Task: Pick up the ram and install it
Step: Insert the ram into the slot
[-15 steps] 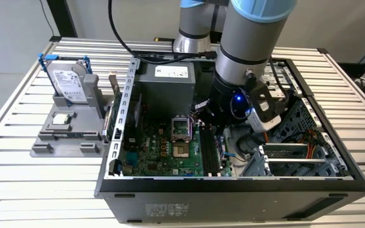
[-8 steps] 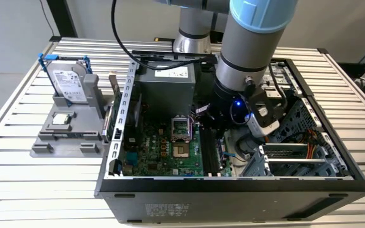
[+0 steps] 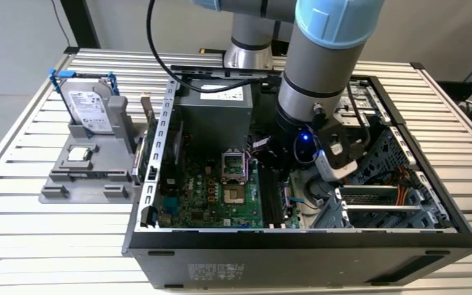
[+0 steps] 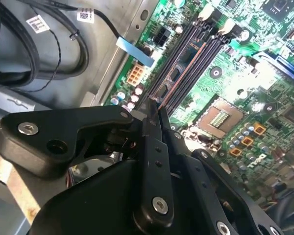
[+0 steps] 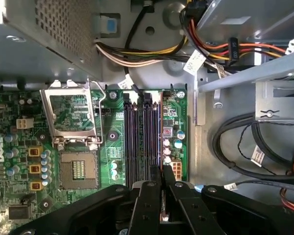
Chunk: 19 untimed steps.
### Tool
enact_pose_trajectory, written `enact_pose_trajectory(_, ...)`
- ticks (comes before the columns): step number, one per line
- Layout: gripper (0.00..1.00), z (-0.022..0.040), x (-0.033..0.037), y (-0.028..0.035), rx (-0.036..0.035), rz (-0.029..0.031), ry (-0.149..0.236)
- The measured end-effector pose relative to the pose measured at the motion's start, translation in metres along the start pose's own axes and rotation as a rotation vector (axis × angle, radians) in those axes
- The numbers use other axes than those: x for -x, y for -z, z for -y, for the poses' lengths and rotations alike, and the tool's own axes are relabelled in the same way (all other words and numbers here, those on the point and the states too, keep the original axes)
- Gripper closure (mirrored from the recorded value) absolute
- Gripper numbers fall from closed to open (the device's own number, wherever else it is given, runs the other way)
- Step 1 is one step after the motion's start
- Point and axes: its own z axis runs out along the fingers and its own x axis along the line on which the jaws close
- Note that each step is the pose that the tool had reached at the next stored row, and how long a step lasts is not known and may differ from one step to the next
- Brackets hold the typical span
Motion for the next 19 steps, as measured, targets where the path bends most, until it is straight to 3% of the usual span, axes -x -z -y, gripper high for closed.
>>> enact_pose_trajectory(9,1.00,0.0006,-0.0002,-0.0082,0.0001,0.0002,-0.001)
enact_pose_trajectory(15,1.00,0.0026,-0.0001,-0.0085,-0.0014,-0.0001,-0.001)
enact_pose_trajectory(19,1.00,0.0031,0.0000,-0.0085,-0.0023,-0.0095,-0.001)
